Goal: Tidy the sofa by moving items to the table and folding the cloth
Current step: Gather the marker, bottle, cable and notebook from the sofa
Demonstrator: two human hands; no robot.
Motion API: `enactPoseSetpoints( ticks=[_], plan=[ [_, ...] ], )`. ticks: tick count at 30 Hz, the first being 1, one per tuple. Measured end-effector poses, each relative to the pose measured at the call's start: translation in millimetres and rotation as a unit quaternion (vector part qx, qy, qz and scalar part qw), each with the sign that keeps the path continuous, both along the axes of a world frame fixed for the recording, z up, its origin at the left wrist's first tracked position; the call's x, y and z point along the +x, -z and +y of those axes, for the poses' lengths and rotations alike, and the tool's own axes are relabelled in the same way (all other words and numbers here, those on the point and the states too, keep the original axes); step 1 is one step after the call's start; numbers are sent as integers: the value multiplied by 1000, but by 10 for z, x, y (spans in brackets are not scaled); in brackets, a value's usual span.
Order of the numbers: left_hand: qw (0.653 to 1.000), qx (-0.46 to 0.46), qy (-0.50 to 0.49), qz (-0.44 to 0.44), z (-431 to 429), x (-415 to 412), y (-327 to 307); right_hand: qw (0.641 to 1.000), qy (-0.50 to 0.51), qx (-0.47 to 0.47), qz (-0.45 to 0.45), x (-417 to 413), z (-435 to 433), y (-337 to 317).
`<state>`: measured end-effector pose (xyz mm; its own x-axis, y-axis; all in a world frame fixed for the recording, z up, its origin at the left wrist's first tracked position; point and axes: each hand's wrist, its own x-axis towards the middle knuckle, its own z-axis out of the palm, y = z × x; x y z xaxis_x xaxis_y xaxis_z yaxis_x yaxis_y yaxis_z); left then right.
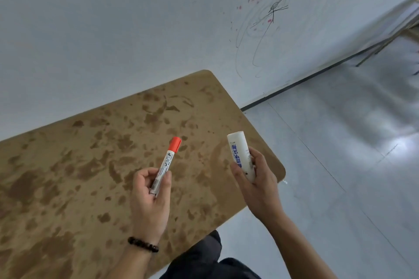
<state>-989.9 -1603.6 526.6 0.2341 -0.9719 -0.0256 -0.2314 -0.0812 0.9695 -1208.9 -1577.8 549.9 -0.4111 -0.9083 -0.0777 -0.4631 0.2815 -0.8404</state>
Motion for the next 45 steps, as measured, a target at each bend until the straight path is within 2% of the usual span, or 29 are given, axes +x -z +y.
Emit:
enactPoseSetpoints(
  ticks=[5, 11, 16, 20, 23, 26, 32, 36, 38, 41, 45],
  plan=[
    [1000, 21, -6, 3, -845, -480, 111, 998, -40, 28, 39, -435, -813, 81],
    [997, 61, 10, -51, -1714, -773, 410, 993, -74, 89, 0, -736, -1798, 440],
    [992, 87, -42, -79, -2556, -1029, 580, 977, -131, 168, -13, -990, -2843, 805],
    [989, 107, -36, -93, -3214, -1242, 724, 981, -122, 151, 0, -1183, -3718, 974],
    [987, 129, -47, -90, -3635, -1400, 905, 981, -133, 131, 42, -1270, -4299, 1073],
    [975, 179, -46, -122, -3976, -1489, 1084, 975, -166, 123, 81, -1246, -4759, 1131],
    [961, 209, -45, -174, -4495, -1652, 1366, 964, -216, 86, 128, -1140, -5213, 1195],
    [943, 261, -37, -205, -4511, -1803, 1578, 976, -211, 37, 45, -1043, -5255, 1317],
    [938, 263, -48, -222, -4446, -1861, 1682, 971, -229, 48, 39, -1036, -5262, 1398],
    [943, 248, -85, -205, -4395, -1898, 1782, 958, -272, 66, 65, -1030, -5250, 1522],
    [944, 247, -99, -193, -4452, -1883, 1835, 955, -284, 44, 75, -1018, -5253, 1589]
  ],
)
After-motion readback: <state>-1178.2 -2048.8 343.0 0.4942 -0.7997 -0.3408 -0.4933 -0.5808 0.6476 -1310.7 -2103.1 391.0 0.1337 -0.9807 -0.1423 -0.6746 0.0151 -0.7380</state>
